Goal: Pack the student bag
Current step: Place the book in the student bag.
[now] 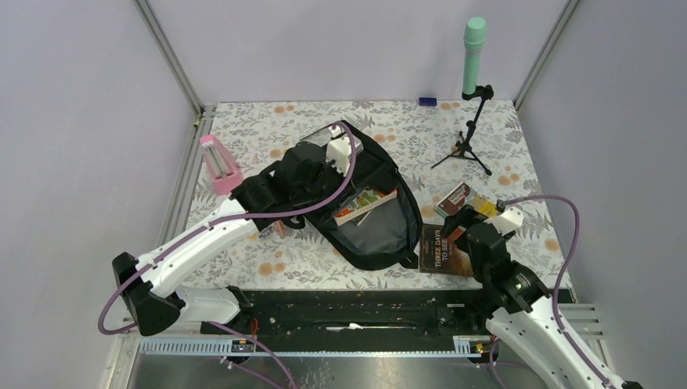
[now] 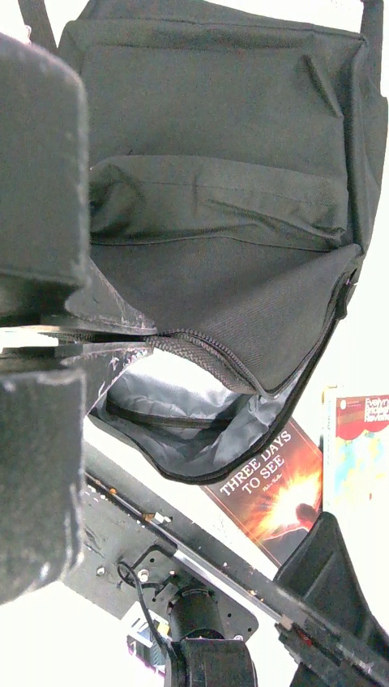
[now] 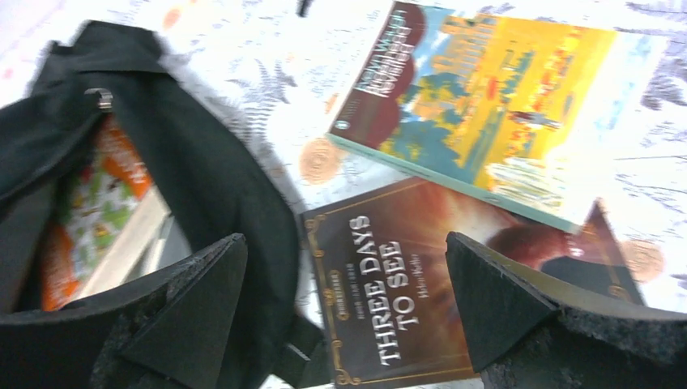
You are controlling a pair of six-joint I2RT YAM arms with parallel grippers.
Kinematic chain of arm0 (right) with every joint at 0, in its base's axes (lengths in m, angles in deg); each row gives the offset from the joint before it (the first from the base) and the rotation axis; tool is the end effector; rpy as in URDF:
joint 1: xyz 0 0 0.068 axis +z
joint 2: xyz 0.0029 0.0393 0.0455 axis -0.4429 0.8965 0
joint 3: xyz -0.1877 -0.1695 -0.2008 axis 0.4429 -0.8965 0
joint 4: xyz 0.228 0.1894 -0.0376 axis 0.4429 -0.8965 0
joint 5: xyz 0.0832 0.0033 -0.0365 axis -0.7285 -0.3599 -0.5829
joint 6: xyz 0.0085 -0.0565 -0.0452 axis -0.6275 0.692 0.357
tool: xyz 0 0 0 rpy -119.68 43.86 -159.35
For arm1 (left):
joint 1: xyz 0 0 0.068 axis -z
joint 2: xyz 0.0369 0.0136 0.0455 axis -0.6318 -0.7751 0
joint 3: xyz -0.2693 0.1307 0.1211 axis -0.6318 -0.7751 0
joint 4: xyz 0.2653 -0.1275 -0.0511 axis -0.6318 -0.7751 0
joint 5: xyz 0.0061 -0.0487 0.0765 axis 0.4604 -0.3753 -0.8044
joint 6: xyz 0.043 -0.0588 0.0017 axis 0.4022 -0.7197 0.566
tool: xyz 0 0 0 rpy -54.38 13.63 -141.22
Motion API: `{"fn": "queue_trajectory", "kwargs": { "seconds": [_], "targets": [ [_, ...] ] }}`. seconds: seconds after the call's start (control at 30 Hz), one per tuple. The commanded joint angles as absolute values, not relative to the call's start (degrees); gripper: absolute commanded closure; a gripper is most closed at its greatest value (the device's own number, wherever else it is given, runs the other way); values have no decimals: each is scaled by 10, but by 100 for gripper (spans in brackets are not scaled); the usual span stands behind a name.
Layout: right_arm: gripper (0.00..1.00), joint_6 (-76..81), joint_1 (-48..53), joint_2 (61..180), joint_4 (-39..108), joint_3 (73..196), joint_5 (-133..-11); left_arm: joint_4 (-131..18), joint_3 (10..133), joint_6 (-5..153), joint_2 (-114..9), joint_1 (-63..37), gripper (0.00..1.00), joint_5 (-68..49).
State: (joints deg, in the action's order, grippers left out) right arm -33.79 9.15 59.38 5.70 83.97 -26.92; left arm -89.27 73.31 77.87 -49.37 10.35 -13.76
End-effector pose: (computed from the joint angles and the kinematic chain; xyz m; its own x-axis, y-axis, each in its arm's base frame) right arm 0.1130 0.0357 0.2566 -0.2530 0.4892 -0.8347 0.2158 0.8695 0.4442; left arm 0.2059 -0.2479 0.4179 -0.4236 0.2783 -0.8620 0.7453 0.6480 -0.1570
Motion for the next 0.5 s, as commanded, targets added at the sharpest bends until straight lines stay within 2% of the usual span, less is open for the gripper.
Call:
{"fn": "queue_trajectory", "kwargs": {
  "seconds": [0.0, 0.17, 0.33, 0.47],
  "targets": [
    [0, -285, 14, 665, -1, 891, -327, -855, 741, 777, -476, 103, 100, -118],
    [0, -257, -106, 697, 18, 894, -385, -846, 735, 772, -483, 103, 100, -105],
    [0, -262, -294, 726, 80, 854, -550, -847, 732, 773, -496, 102, 100, -113],
    [0, -260, -399, 766, 125, 835, -606, -841, 730, 763, -503, 102, 100, -84]
  ]
}}
